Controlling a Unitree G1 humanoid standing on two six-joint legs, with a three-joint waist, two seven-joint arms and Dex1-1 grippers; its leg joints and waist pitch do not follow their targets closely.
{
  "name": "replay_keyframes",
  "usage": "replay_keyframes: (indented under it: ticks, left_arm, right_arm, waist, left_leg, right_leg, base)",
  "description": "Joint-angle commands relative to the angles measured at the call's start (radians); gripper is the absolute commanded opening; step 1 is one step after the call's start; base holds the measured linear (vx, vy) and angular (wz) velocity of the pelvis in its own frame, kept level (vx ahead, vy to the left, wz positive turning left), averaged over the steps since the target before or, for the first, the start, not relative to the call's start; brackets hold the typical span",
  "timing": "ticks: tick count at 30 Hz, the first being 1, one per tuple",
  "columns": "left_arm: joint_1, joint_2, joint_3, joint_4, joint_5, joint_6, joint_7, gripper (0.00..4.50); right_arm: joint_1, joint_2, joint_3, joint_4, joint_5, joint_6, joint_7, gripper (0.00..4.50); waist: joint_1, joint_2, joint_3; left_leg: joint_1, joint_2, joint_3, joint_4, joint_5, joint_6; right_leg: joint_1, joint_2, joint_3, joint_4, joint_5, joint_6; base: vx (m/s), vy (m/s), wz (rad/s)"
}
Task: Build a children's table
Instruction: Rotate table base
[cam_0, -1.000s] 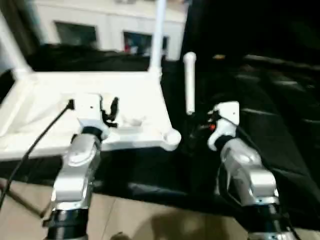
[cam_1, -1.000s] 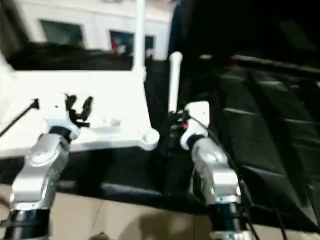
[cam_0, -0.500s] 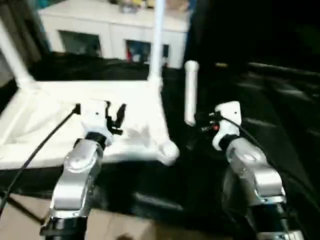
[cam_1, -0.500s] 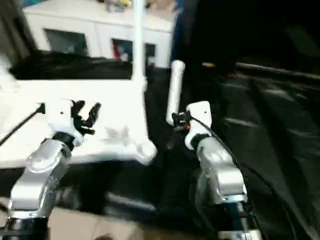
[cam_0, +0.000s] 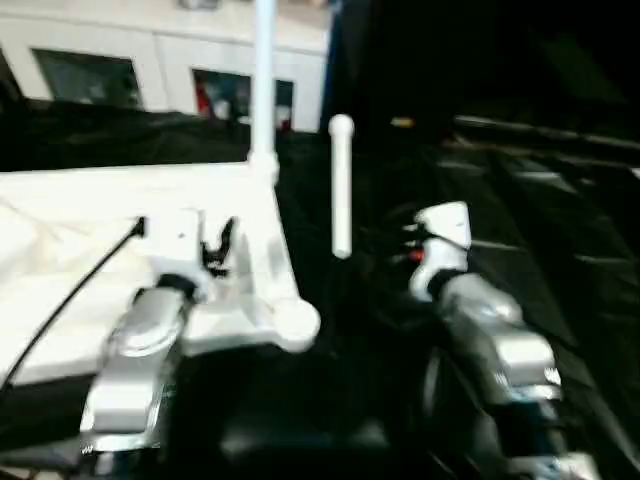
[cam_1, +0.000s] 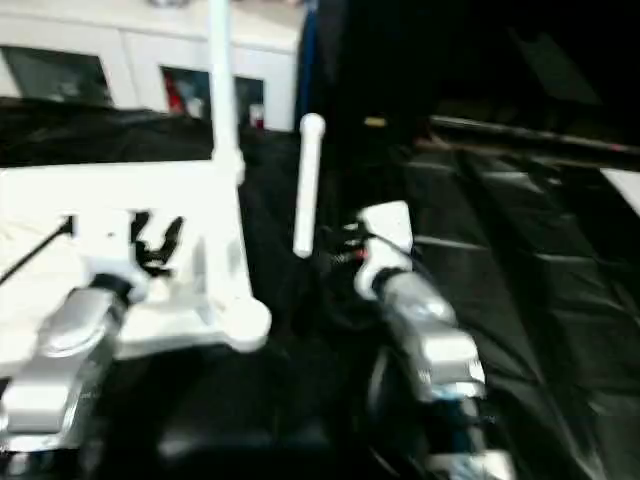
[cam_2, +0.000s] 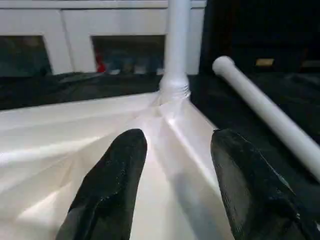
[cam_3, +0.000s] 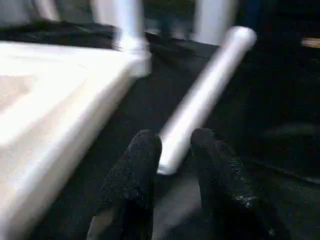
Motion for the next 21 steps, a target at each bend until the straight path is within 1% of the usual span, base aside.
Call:
replay_keyframes:
  ticks: [1, 2, 3, 4, 5, 6, 7, 8, 9, 10, 11, 12, 13, 14, 15, 16, 17, 18, 19, 20, 21]
  left_arm:
    - [0.011, 0.013, -0.002, -0.02, 0.002, 0.032, -0.008, 2.46]
    - [0.018, 0.024, -0.002, -0.029, -0.01, 0.036, -0.032, 2.46]
    - [0.023, 0.032, 0.002, -0.041, -0.024, 0.038, -0.051, 2.46]
    - [0.026, 0.037, 0.007, -0.051, -0.045, 0.044, -0.072, 2.63]
    - [0.032, 0.045, 0.01, -0.063, -0.062, 0.049, -0.091, 2.73]
    - [0.038, 0.056, 0.013, -0.076, -0.079, 0.052, -0.112, 2.8]
    - [0.042, 0.062, 0.014, -0.082, -0.087, 0.054, -0.123, 2.8]
    - [0.052, 0.077, 0.014, -0.098, -0.098, 0.061, -0.14, 2.8]
    - [0.063, 0.091, 0.015, -0.118, -0.1, 0.074, -0.149, 2.83]
    - [0.069, 0.099, 0.017, -0.132, -0.1, 0.086, -0.153, 3.14]
    - [0.07, 0.099, 0.017, -0.132, -0.1, 0.086, -0.153, 3.14]
    - [0.093, 0.117, 0.013, -0.173, -0.104, 0.116, -0.167, 3.18]
    - [0.111, 0.129, 0.009, -0.201, -0.108, 0.137, -0.179, 3.22]
    - [0.111, 0.129, 0.009, -0.201, -0.108, 0.137, -0.179, 3.39]
    - [0.128, 0.137, 0.008, -0.23, -0.111, 0.154, -0.183, 3.55]
    - [0.143, 0.142, 0.008, -0.255, -0.116, 0.174, -0.184, 3.63]
    - [0.156, 0.147, 0.009, -0.276, -0.124, 0.191, -0.187, 3.68]
    - [0.175, 0.157, 0.009, -0.304, -0.127, 0.209, -0.192, 3.68]
    - [0.193, 0.171, 0.008, -0.332, -0.135, 0.229, -0.198, 3.68]
    - [0.208, 0.182, 0.004, -0.362, -0.14, 0.248, -0.202, 3.91]
    - [0.217, 0.187, 0.001, -0.382, -0.143, 0.259, -0.203, 3.91]
  right_arm:
    - [-0.033, 0.0, -0.018, 0.033, 0.03, -0.009, 0.015, 1.23]
    - [-0.076, 0.001, -0.017, 0.11, 0.005, -0.035, -0.001, 1.58]
    - [-0.12, 0.006, -0.021, 0.189, -0.016, -0.054, -0.018, 1.58]
    - [-0.156, 0.013, -0.032, 0.252, -0.023, -0.067, -0.034, 1.58]
    - [-0.194, 0.022, -0.047, 0.316, -0.023, -0.079, -0.049, 1.64]
    - [-0.238, 0.031, -0.063, 0.391, -0.023, -0.093, -0.065, 1.78]
    - [-0.263, 0.035, -0.07, 0.433, -0.024, -0.102, -0.073, 1.78]
    - [-0.316, 0.044, -0.088, 0.522, -0.026, -0.127, -0.1, 1.93]
    - [-0.374, 0.055, -0.107, 0.614, -0.019, -0.151, -0.116, 1.98]
    - [-0.409, 0.06, -0.115, 0.671, -0.01, -0.167, -0.125, 2.09]
    - [-0.409, 0.06, -0.115, 0.672, -0.01, -0.167, -0.125, 2.09]
    - [-0.475, 0.073, -0.126, 0.764, 0.007, -0.2, -0.127, 2.32]
    - [-0.517, 0.082, -0.127, 0.82, 0.012, -0.224, -0.121, 2.38]
    - [-0.517, 0.082, -0.127, 0.82, 0.012, -0.224, -0.121, 2.41]
    - [-0.553, 0.091, -0.134, 0.862, 0.018, -0.239, -0.122, 2.47]
    - [-0.586, 0.099, -0.146, 0.905, 0.023, -0.253, -0.121, 2.6]
    - [-0.614, 0.104, -0.159, 0.945, 0.021, -0.267, -0.129, 2.82]
    - [-0.645, 0.111, -0.169, 0.988, 0.016, -0.281, -0.145, 2.82]
    - [-0.673, 0.114, -0.182, 1.034, 0.01, -0.298, -0.168, 2.82]
    - [-0.693, 0.115, -0.191, 1.067, 0.005, -0.311, -0.185, 2.93]
    - [-0.703, 0.114, -0.195, 1.083, 0.004, -0.318, -0.19, 2.93]
  waist:
    - [0.005, 0.021, -0.041]
    - [-0.005, 0.024, -0.032]
    - [-0.008, 0.023, -0.034]
    - [-0.01, 0.026, -0.035]
    - [-0.012, 0.025, -0.034]
    - [-0.009, 0.028, -0.035]
    - [-0.015, 0.026, -0.032]
    - [-0.011, 0.028, -0.033]
    - [-0.016, 0.02, -0.034]
    - [-0.017, 0.03, -0.034]
    - [-0.019, 0.041, -0.028]
    - [-0.013, 0.037, -0.026]
    - [-0.02, 0.037, -0.026]
    - [-0.02, 0.04, -0.024]
    - [-0.021, 0.032, -0.017]
    - [-0.01, 0.046, -0.013]
    - [0.016, 0.038, -0.013]
    - [0.027, 0.043, -0.002]
    - [0.03, -0.017, 0.001]
    - [0.029, -0.022, -0.001]
    - [0.026, -0.031, -0.002]
  left_leg:
    - [0.013, 0.027, 0.021, -0.094, -0.256, 0.017]
    - [0.03, 0.035, 0.025, -0.1, -0.412, -0.019]
    - [0.028, 0.037, 0.026, -0.101, -0.422, -0.027]
    - [0.024, 0.039, 0.022, -0.104, -0.428, -0.038]
    - [0.023, 0.039, 0.022, -0.106, -0.436, -0.041]
    - [0.027, 0.04, 0.021, -0.104, -0.446, -0.043]
    - [0.024, 0.039, 0.018, -0.105, -0.467, -0.043]
    - [0.026, 0.041, 0.019, -0.105, -0.473, -0.041]
    - [0.025, 0.043, 0.017, -0.106, -0.479, -0.04]
    - [0.025, 0.046, 0.012, -0.109, -0.498, -0.041]
    - [0.012, 0.058, 0.011, -0.125, -0.525, -0.041]
    - [0.024, 0.061, 0.017, -0.125, -0.541, -0.037]
    - [0.032, 0.068, 0.012, -0.13, -0.585, -0.042]
    - [0.026, 0.073, 0.011, -0.14, -0.61, -0.044]
    - [0.016, 0.083, 0.015, -0.152, -0.635, -0.041]
    - [0.007, 0.1, 0.024, -0.18, -0.711, -0.05]
    - [-0.011, 0.12, 0.047, -0.208, -0.733, -0.037]
    - [-0.015, 0.123, 0.058, -0.224, -0.743, -0.034]
    - [0.057, 0.068, 0.081, -0.124, -0.631, -0.032]
    - [0.143, 0.013, 0.081, 0.035, -0.374, -0.037]
    - [0.1, 0.026, 0.067, 0.02, -0.277, -0.02]
  right_leg:
    - [0.055, -0.043, 0.023, -0.085, -0.386, -0.135]
    - [0.041, -0.044, 0.007, -0.105, -0.574, -0.095]
    - [0.044, -0.046, 0.002, -0.109, -0.597, -0.078]
    - [0.048, -0.048, -0.003, -0.11, -0.606, -0.062]
    - [0.047, -0.047, -0.008, -0.116, -0.613, -0.054]
    - [0.044, -0.052, -0.01, -0.116, -0.617, -0.056]
    - [0.044, -0.05, -0.016, -0.119, -0.639, -0.053]
    - [0.047, -0.052, -0.022, -0.126, -0.645, -0.044]
    - [0.048, -0.055, -0.026, -0.122, -0.642, -0.05]
    - [0.052, -0.055, -0.032, -0.117, -0.632, -0.06]
    - [0.074, -0.055, -0.05, -0.118, -0.59, -0.054]
    - [0.067, -0.053, -0.054, -0.126, -0.583, -0.055]
    - [0.071, -0.059, -0.063, -0.114, -0.567, -0.07]
    - [0.081, -0.058, -0.067, -0.11, -0.562, -0.071]
    - [0.089, -0.053, -0.067, -0.1, -0.539, -0.066]
    - [0.1, -0.042, -0.074, -0.056, -0.531, -0.075]
    - [0.115, -0.033, -0.056, 0.036, -0.41, -0.092]
    - [0.109, -0.027, -0.043, 0.059, -0.398, -0.091]
    - [0.018, -0.041, -0.019, -0.077, -0.713, -0.021]
    - [-0.076, -0.124, -0.013, -0.209, -1.081, 0.025]
    - [-0.019, -0.154, -0.008, -0.203, -1.106, 0.024]
  base:
    - [-0.074, -0.058, 0.15]
    - [-0.074, -0.058, 0.15]
    - [-0.078, -0.041, 0.08]
    - [-0.096, -0.023, 0.0]
    - [-0.096, -0.023, 0.0]
    - [-0.089, -0.018, 0.0]
    - [-0.081, -0.011, -0.01]
    - [-0.081, -0.011, -0.01]
    - [-0.07, -0.002, -0.04]
    - [-0.06, 0.0, -0.1]
    - [-0.06, 0.0, -0.1]
    - [0.0, 0.0, 0.0]
    - [0.0, 0.0, 0.0]
    - [0.0, 0.0, 0.0]
    - [-0.053, -0.025, -0.07]
    - [-0.063, -0.031, 0.04]
    - [-0.063, -0.031, 0.04]
    - [-0.02, -0.105, 0.18]
    - [0.06, -0.155, 0.3]
    - [0.06, -0.155, 0.3]
    - [0.079, -0.104, 0.02]
